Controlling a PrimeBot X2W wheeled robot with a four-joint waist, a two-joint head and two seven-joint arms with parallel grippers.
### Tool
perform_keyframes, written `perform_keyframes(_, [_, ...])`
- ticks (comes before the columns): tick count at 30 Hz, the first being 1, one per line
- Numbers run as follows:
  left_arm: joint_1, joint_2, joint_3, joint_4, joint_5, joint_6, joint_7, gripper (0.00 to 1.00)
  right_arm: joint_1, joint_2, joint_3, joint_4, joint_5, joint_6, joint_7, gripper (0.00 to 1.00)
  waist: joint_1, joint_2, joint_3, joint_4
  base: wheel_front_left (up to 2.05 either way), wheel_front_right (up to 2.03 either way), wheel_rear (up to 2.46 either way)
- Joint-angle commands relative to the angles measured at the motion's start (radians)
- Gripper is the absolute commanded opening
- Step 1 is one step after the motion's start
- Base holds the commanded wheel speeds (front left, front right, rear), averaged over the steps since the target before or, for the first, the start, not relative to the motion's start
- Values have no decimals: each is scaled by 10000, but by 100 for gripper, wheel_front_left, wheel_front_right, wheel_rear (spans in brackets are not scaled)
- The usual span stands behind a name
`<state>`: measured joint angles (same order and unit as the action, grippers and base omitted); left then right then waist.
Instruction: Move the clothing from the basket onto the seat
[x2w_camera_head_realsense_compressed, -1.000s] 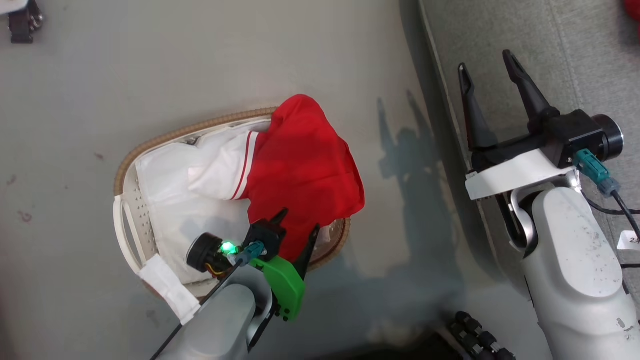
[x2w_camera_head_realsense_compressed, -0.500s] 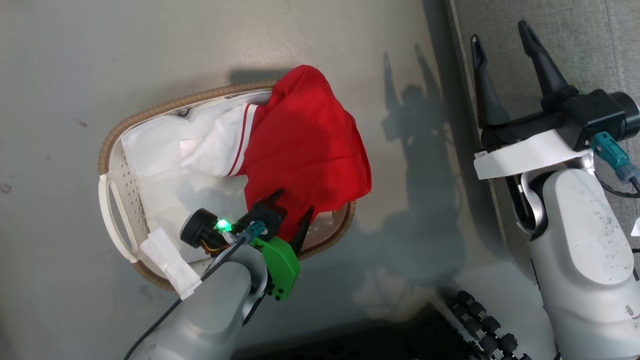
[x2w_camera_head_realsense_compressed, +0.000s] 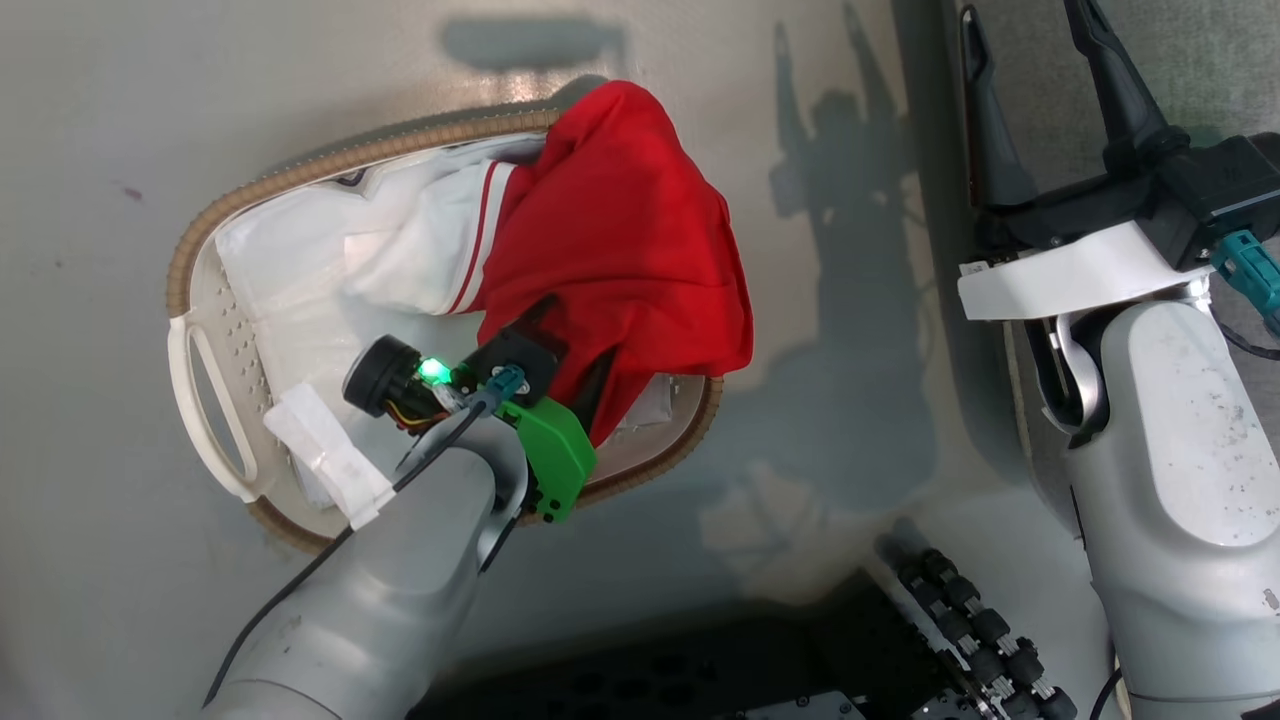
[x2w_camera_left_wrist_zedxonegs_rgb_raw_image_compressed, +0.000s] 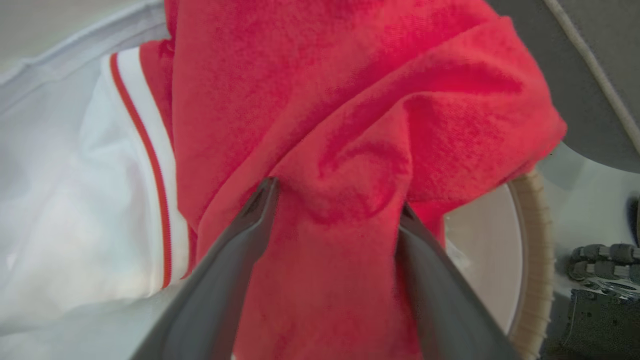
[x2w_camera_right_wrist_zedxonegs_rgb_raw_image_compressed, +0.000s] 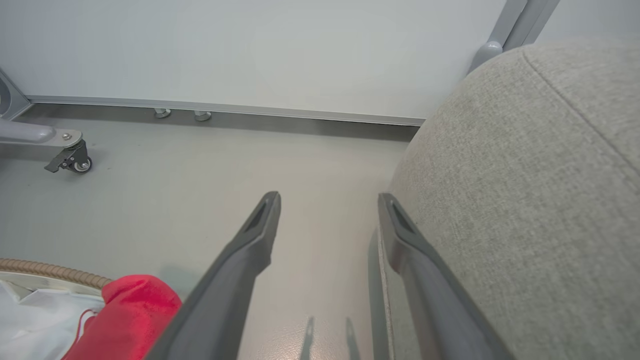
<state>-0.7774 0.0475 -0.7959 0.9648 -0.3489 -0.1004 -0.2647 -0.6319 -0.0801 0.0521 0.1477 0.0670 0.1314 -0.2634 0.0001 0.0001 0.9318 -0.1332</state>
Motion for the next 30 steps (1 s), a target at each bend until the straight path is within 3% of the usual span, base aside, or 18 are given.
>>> perform_keyframes(1, [-247, 59, 12, 87, 70, 51, 6, 100, -101, -13, 26, -91, -84, -14, -19, 100, -1, -1, 138, -24, 0, 0, 0])
perform_keyframes(8, [-546, 62, 39, 462, -162, 76, 8, 100, -183, 27, 141, -275, -85, -14, -21, 100, -1, -1, 246, -85, 0, 0, 0])
perform_keyframes(9, [-556, 64, -4, 518, -185, 36, 6, 22, -191, 38, 158, -291, -73, -14, -21, 100, -1, -1, 230, -95, 0, 0, 0])
perform_keyframes(10, [-570, 59, -10, 545, -235, 15, 8, 0, -205, 48, 170, -297, -62, -14, -21, 100, -1, -1, 203, -100, 0, 0, 0])
perform_keyframes(20, [100, 58, 410, 368, -498, 92, 6, 0, -36, 181, 384, 26, 205, -14, -21, 100, -1, -1, -971, -171, 0, 0, 0])
perform_keyframes(30, [1452, 72, 1526, -445, 39, -4, 6, 0, 727, 262, 566, 685, 431, -14, -21, 100, -1, -1, -3156, 17, 0, 0, 0])
